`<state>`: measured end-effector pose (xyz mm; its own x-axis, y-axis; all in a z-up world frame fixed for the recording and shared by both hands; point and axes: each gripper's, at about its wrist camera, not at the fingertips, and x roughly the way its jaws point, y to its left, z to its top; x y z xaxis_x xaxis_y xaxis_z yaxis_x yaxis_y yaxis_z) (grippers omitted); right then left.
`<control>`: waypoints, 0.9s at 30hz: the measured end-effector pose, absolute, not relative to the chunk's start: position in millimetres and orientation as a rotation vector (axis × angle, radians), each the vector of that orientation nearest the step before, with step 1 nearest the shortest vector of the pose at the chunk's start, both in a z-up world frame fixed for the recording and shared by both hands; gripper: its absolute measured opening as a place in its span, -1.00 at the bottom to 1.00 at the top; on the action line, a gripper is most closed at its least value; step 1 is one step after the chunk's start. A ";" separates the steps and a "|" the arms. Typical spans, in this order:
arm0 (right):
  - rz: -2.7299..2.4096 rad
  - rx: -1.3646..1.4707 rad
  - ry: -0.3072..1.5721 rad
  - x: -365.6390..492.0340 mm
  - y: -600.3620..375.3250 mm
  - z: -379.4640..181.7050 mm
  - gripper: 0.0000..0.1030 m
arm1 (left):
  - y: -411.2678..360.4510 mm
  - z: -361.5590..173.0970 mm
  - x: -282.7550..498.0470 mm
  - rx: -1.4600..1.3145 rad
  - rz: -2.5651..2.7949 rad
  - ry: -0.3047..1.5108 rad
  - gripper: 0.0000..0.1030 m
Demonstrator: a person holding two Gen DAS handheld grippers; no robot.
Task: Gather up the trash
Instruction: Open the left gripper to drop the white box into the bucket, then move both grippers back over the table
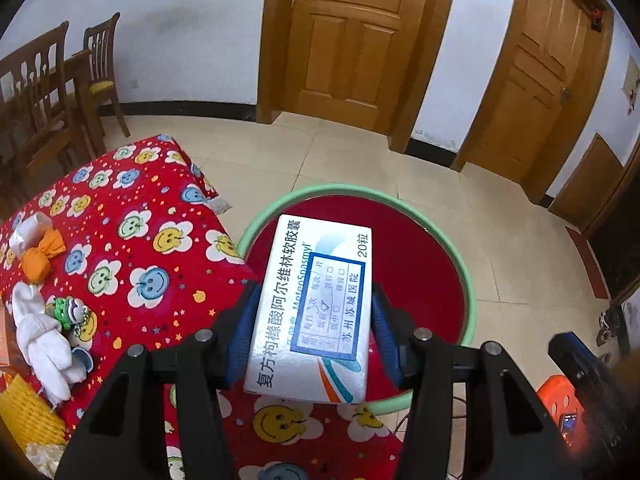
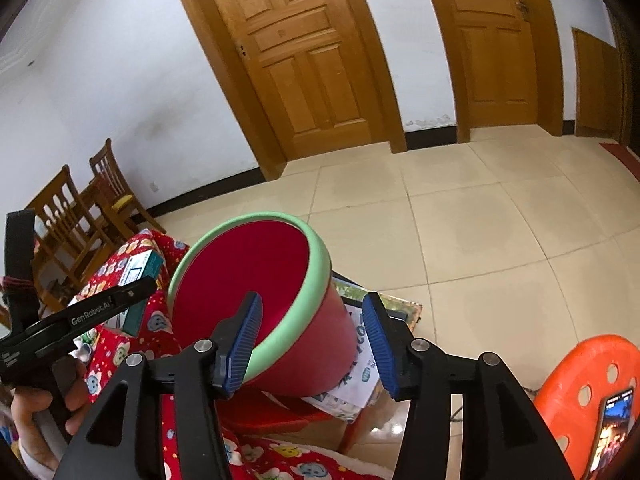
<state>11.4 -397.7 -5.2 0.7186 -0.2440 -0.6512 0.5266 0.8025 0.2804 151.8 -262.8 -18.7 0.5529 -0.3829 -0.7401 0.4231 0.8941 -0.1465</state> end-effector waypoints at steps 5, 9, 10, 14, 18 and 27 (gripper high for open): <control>-0.452 0.491 0.635 8.1 -399.9 -5.9 0.11 | -259.8 -17.3 150.9 0.031 -0.460 0.865 0.15; -0.449 0.488 0.628 6.6 -397.6 -2.8 0.18 | -254.7 -11.6 148.3 0.014 -0.446 0.847 0.40; -0.449 0.488 0.625 6.3 -396.9 -1.7 0.20 | -254.6 -10.2 147.0 0.016 -0.442 0.845 0.43; -0.441 0.494 0.623 5.3 -396.0 1.9 0.31 | -249.4 -4.8 143.0 0.016 -0.434 0.846 0.49; -0.433 0.492 0.621 2.3 -393.1 5.4 0.38 | -240.6 1.3 136.0 0.010 -0.427 0.844 0.63; -0.389 0.486 0.619 -0.1 -378.0 12.4 0.42 | -211.7 12.7 116.3 0.003 -0.395 0.843 0.67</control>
